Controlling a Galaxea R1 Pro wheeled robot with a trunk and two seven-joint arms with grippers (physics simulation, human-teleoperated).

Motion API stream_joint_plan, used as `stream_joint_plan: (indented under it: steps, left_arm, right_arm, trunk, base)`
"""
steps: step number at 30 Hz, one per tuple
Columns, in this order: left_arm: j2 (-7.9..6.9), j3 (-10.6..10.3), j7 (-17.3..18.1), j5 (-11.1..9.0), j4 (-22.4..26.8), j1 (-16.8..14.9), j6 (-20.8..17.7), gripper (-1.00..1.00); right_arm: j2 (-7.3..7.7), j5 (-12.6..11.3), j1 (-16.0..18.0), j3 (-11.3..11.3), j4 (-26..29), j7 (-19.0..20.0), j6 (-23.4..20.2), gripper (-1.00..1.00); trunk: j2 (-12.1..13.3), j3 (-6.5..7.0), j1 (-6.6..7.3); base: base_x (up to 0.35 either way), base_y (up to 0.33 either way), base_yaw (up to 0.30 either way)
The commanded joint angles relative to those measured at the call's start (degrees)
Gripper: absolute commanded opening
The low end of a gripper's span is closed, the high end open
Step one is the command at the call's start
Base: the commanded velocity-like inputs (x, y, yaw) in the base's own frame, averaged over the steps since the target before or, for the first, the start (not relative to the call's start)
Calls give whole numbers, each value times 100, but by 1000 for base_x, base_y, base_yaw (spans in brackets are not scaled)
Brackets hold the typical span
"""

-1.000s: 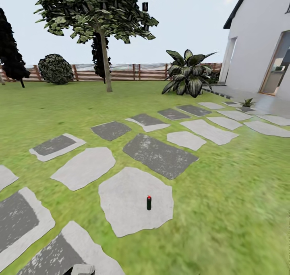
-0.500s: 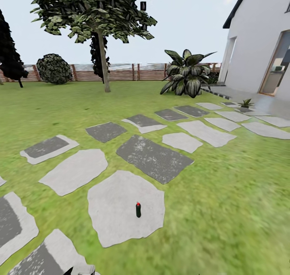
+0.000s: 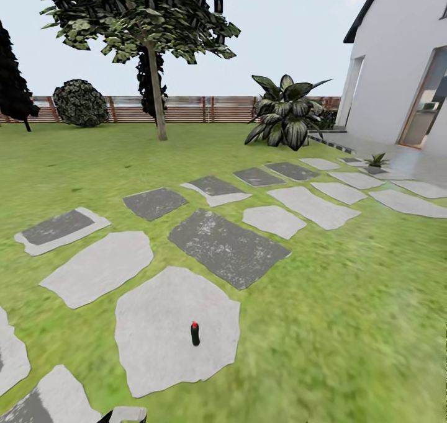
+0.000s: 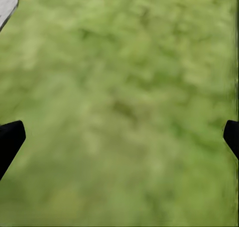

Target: Pick up the pesticide atomizer in the garden and spray insectifuge to fully cover both potted plants in the garden.

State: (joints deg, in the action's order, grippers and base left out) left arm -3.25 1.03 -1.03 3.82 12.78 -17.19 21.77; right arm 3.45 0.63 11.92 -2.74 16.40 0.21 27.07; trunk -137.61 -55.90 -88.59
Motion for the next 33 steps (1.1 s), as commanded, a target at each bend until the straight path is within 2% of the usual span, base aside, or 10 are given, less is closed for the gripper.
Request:
stream_joint_plan:
  steps: [1,14,33]
  left_arm:
    - [-2,11,-11,40,-4,-2,20,100]
    - [0,11,-11,40,-4,-3,20,100]
    - [-5,11,-11,34,-4,-3,20,100]
  right_arm:
    - [-2,7,3,-16,-6,3,17,100]
    - [-2,7,3,-16,-6,5,17,100]
    - [-2,7,3,-16,-6,5,17,100]
  trunk:
    - [-2,-5,0]
    - [-2,-5,0]
    - [-2,-5,0]
  base:
    - [159,-242,0]
    - [158,-242,29]
    - [157,-242,252]
